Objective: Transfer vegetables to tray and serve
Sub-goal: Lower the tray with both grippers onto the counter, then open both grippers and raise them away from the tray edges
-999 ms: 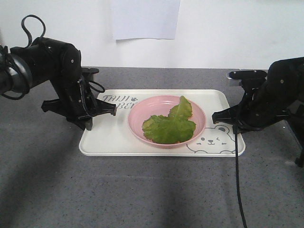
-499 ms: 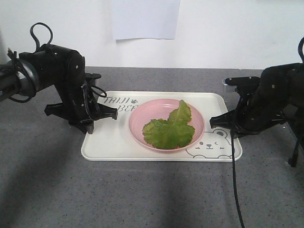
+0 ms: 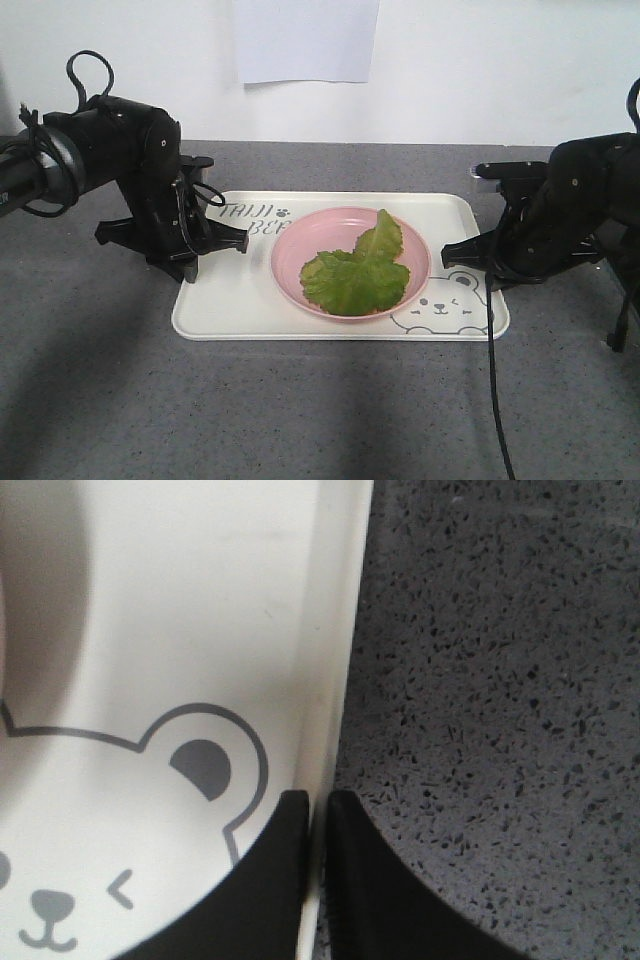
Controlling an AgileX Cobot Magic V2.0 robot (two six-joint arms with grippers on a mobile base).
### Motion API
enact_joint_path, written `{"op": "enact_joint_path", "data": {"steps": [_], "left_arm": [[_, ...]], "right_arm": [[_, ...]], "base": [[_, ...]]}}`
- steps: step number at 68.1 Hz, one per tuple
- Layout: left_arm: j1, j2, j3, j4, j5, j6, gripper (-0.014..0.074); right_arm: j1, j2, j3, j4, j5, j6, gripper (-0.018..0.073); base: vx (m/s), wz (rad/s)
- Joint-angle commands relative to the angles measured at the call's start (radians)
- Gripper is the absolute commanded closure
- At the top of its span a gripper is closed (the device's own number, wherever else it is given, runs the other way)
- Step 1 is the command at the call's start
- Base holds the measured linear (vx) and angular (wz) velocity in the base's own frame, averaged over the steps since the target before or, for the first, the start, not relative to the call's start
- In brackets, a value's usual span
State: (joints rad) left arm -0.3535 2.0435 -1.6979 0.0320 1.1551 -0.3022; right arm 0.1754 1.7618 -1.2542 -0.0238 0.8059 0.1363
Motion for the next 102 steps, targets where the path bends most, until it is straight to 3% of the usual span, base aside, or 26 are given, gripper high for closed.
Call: {"op": "enact_joint_path", "data": {"steps": [1,17,32,50,63,71,102], "left_arm": [[-0.01,-0.056,-0.027,-0.026,-0.031,0.008,0.0603],[-0.01,-0.056,-0.027,-0.032,-0.03,0.008,0.058],[-0.01,-0.056,-0.028,-0.032,-0.03,0.007,0.0503],[-0.01,-0.056,-0.029,-0.032,-0.037,-0.018,0.0252],[-0.01,-0.063,-0.029,-0.021,-0.037,-0.018,0.0057],[-0.01,-0.083,-0.029,-0.003,-0.041,-0.019,-0.0015],[-0.01,-0.212,-0.029,0.022,-0.075,-0.019,-0.0001]], "right_arm": [[0.003,-0.045,-0.025,0.007,-0.044,-0.005,0.0547],[0.003,-0.045,-0.025,0.007,-0.029,-0.005,0.0458],[0.003,-0.045,-0.025,0.006,-0.024,-0.005,0.0305],[0.003,-0.045,-0.025,0.006,-0.024,0.003,0.0127],[0.003,-0.045,-0.025,0.003,-0.024,0.003,0.0094],[0.003,-0.045,-0.025,0.003,-0.023,0.003,0.0094],[0.003,-0.129,-0.025,0.002,-0.027,0.006,0.0094]], "base": [[0.0,0.0],[0.0,0.0],[0.0,0.0],[0.0,0.0],[0.0,0.0],[0.0,0.0],[0.0,0.0]]}}
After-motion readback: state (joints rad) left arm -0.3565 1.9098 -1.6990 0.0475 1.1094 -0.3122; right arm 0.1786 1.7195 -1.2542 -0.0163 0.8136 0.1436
